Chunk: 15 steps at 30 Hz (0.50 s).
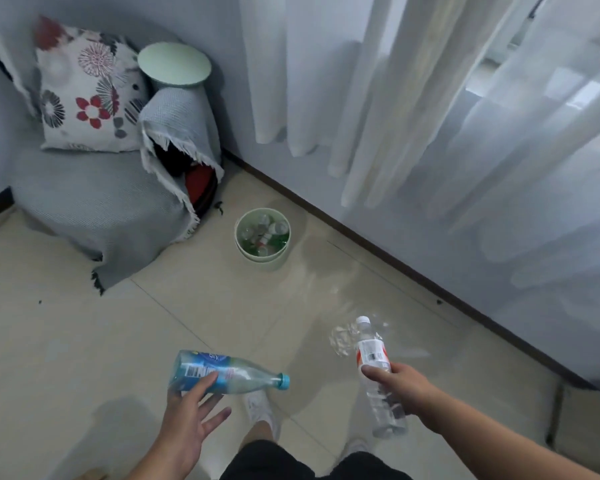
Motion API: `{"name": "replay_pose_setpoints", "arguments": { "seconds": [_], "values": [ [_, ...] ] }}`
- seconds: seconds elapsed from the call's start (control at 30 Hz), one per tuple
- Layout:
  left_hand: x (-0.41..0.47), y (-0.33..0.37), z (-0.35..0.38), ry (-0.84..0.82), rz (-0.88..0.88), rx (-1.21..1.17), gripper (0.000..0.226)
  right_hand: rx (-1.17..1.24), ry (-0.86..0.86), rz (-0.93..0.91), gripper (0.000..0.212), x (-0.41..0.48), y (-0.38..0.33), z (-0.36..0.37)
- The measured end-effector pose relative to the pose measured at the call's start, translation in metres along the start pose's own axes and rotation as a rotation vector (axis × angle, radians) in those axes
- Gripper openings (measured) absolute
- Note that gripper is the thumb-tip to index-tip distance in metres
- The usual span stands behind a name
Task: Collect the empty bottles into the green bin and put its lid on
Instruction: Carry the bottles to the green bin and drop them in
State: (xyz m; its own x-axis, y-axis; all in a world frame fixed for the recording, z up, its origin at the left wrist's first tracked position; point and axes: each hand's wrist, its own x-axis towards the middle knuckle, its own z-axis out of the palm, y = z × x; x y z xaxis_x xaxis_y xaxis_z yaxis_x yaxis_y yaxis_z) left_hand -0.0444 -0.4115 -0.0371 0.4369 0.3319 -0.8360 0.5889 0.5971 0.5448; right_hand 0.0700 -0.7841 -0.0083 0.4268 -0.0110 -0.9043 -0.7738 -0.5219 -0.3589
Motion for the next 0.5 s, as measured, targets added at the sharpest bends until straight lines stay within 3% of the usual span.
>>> {"name": "replay_pose_setpoints", "arguments": {
  "seconds": [0.07, 0.2, 0.4, 0.5],
  "values": [
    [0.017, 0.021, -0.013, 0.008, 0.03, 0.062, 0.069, 0.012, 0.018, 0.008, 0.047, 0.001, -0.031, 0.021],
    [0.045, 0.066, -0.029, 0.025, 0.07, 0.152, 0.054, 0.021, -0.061, 0.033, 0.05, 0.003, -0.088, 0.055],
    [0.078, 0.131, -0.015, 0.043, 0.145, 0.341, 0.053, 0.052, -0.106, 0.004, 0.047, 0.021, -0.153, 0.074],
    [0.096, 0.161, 0.004, 0.091, 0.168, 0.38, 0.074, 0.062, -0.092, 0.03, 0.046, 0.043, -0.182, 0.071]
  ]
}}
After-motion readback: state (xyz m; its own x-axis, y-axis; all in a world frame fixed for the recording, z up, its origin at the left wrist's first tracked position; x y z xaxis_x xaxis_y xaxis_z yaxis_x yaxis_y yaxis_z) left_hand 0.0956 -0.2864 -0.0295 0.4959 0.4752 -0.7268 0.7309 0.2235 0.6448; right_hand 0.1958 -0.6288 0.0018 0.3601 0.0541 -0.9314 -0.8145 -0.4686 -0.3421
